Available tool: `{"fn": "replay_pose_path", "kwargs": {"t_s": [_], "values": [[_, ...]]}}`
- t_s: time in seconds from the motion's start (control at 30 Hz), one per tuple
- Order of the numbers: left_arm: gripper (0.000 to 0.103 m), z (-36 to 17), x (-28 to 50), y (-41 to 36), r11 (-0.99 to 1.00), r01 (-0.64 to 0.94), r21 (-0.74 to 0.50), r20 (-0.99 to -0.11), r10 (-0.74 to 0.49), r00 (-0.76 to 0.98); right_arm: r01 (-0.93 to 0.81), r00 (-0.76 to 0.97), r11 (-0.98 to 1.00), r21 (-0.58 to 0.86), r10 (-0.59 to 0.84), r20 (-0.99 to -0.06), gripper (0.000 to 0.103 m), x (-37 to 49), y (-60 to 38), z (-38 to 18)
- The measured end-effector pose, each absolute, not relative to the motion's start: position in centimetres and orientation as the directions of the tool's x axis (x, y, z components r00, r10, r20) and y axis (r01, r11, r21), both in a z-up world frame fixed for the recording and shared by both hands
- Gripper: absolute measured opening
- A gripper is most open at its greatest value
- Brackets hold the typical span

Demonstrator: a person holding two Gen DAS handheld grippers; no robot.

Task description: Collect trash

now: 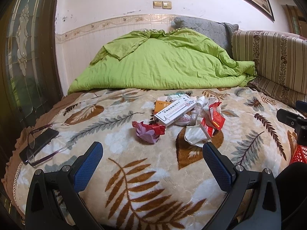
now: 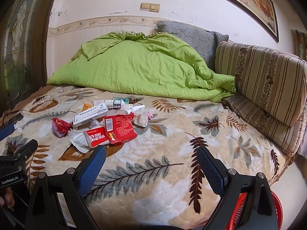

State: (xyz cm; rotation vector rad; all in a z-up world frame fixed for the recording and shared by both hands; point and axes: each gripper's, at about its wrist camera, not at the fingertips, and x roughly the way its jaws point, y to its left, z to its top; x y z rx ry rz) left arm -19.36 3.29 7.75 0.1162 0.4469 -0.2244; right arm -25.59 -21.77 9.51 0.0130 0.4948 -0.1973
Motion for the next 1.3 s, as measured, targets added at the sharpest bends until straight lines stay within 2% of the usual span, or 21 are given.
{"fn": "replay_pose_path", "kwargs": {"t_s": [0.13, 0.2, 0.23, 0.27, 0.37, 0.43, 0.63, 0.77, 0.83, 0.87, 0.9, 0.93, 1.1, 1.2, 1.3], "values": [[0.103, 7.7, -17.5, 3.6, 0.967, 0.254, -0.003, -0.512, -0.219, 0.83, 0.151, 0.838, 0.988, 0.009, -0.123, -0.531, 0.096, -24.5, -22.3, 9.0], [0.103, 7.8, -16.2, 3.7, 0.966, 0.256, -0.039, -0.546, -0.235, 0.804, 0.118, 0.826, 0.991, 0.064, -0.062, -0.56, 0.088, -23.6, -22.5, 8.8], [0.102, 7.8, -15.4, 3.9, 0.964, 0.257, -0.071, -0.565, -0.251, 0.786, 0.098, 0.817, 0.989, 0.11, -0.017, -0.576, 0.087, -22.9, -22.7, 8.6], [0.101, 7.9, -14.3, 4.2, 0.962, 0.249, -0.113, -0.591, -0.267, 0.761, 0.091, 0.809, 0.986, 0.141, 0.009, -0.588, 0.086, -22.3, -22.8, 8.6], [0.088, 7.5, -11.3, 4.9, 0.949, 0.224, -0.221, -0.653, -0.315, 0.689, 0.078, 0.778, 0.963, 0.256, 0.102, -0.62, 0.084, -19.6, -23.2, 8.0], [0.086, 6.8, -9.3, 5.2, 0.945, 0.198, -0.262, -0.691, -0.326, 0.644, 0.069, 0.758, 0.954, 0.293, 0.141, -0.637, 0.084, -17.7, -22.7, 7.7], [0.086, 6.5, -5.9, 5.0, 0.944, 0.182, -0.274, -0.71, -0.327, 0.624, 0.073, 0.734, 0.929, 0.364, 0.197, -0.65, 0.084, -12.2, -21.3, 7.2], [0.086, 6.2, -3.6, 4.6, 0.946, 0.181, -0.268, -0.72, -0.322, 0.615, 0.12, 0.715, 0.928, 0.352, 0.165, -0.68, 0.084, -8.4, -20.7, 6.2], [0.077, 5.4, -2.6, 4.3, 0.951, 0.179, -0.254, -0.738, -0.31, 0.6, 0.146, 0.692, 0.94, 0.309, 0.126, -0.711, 0.083, -6.6, -20.5, 5.4], [0.064, 4.9, -2.2, 4.0, 0.952, 0.178, -0.248, -0.75, -0.305, 0.587, 0.162, 0.681, 0.942, 0.295, 0.109, -0.724, 0.071, -6.0, -20.7, 4.9], [0.059, 4.3, -1.7, 3.9, 0.95, 0.183, -0.252, -0.761, -0.311, 0.569, 0.174, 0.67, 0.939, 0.296, 0.107, -0.735, 0.046, -5.7, -21.0, 4.5], [0.058, 3.9, -1.5, 3.8, 0.949, 0.183, -0.256, -0.764, -0.315, 0.563, 0.181, 0.658, 0.93, 0.319, 0.127, -0.742, 0.036, -5.7, -21.5, 4.1], [0.045, 4.3, -2.3, 3.6, 0.947, 0.21, -0.244, -0.722, -0.322, 0.613, 0.182, 0.712, 0.921, 0.344, 0.118, -0.692, 0.018, -8.4, -23.2, 4.7], [0.042, 4.6, -2.9, 3.6, 0.942, 0.224, -0.248, -0.704, -0.334, 0.627, 0.179, 0.738, 0.914, 0.364, 0.12, -0.664, 0.007, -10.2, -24.3, 5.3], [0.041, 5.2, -3.8, 3.7, 0.937, 0.233, -0.26, -0.684, -0.349, 0.64, 0.175, 0.754, 0.906, 0.385, 0.128, -0.644, 0.007, -11.6, -25.2, 5.9]]}}
